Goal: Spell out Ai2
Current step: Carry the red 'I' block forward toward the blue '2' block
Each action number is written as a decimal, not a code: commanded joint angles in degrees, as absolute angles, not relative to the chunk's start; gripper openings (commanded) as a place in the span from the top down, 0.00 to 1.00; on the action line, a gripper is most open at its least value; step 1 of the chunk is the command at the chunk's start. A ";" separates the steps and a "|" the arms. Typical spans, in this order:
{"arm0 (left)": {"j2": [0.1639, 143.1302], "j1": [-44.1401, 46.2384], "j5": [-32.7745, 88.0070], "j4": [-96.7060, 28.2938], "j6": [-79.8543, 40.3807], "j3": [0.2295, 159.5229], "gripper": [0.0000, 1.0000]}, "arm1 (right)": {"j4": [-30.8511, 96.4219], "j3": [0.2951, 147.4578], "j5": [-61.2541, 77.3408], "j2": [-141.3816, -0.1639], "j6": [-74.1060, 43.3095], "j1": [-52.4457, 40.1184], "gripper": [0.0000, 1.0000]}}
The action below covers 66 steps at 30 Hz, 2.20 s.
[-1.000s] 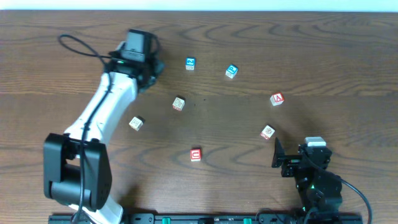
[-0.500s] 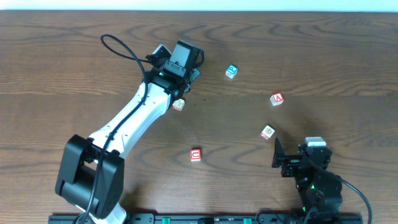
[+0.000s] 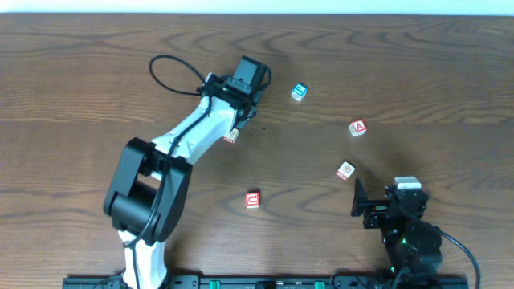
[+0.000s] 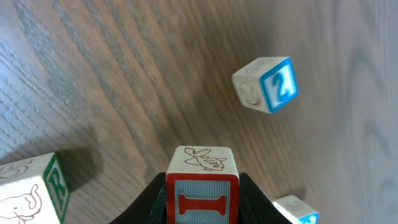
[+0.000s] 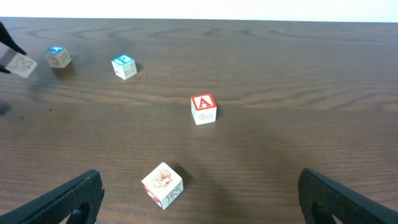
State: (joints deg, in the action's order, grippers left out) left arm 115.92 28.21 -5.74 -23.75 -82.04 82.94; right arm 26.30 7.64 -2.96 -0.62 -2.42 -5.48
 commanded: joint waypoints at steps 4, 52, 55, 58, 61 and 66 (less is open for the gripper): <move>116.09 30.79 -10.07 -28.75 -78.72 93.36 0.94 | 26.30 7.49 -2.74 -0.32 -3.16 -4.47 0.01; 123.11 36.56 -10.46 -45.60 -118.26 95.68 0.94 | 26.30 7.49 -2.74 -0.32 -3.16 -4.47 0.01; 123.50 36.56 -10.50 -44.75 -117.16 95.68 0.94 | 26.30 7.49 -2.74 -0.32 -3.16 -4.47 0.01; 123.94 36.51 -10.68 -44.51 -117.19 95.68 0.94 | 26.30 7.49 -2.74 -0.32 -3.16 -4.47 0.01; 124.73 36.51 -10.26 -43.99 -117.19 95.68 0.94 | 26.30 7.49 -2.74 -0.32 -3.16 -4.47 0.01; 125.21 36.49 -9.61 -42.85 -117.23 95.68 0.94 | 26.30 7.49 -2.74 -0.32 -3.16 -4.47 0.01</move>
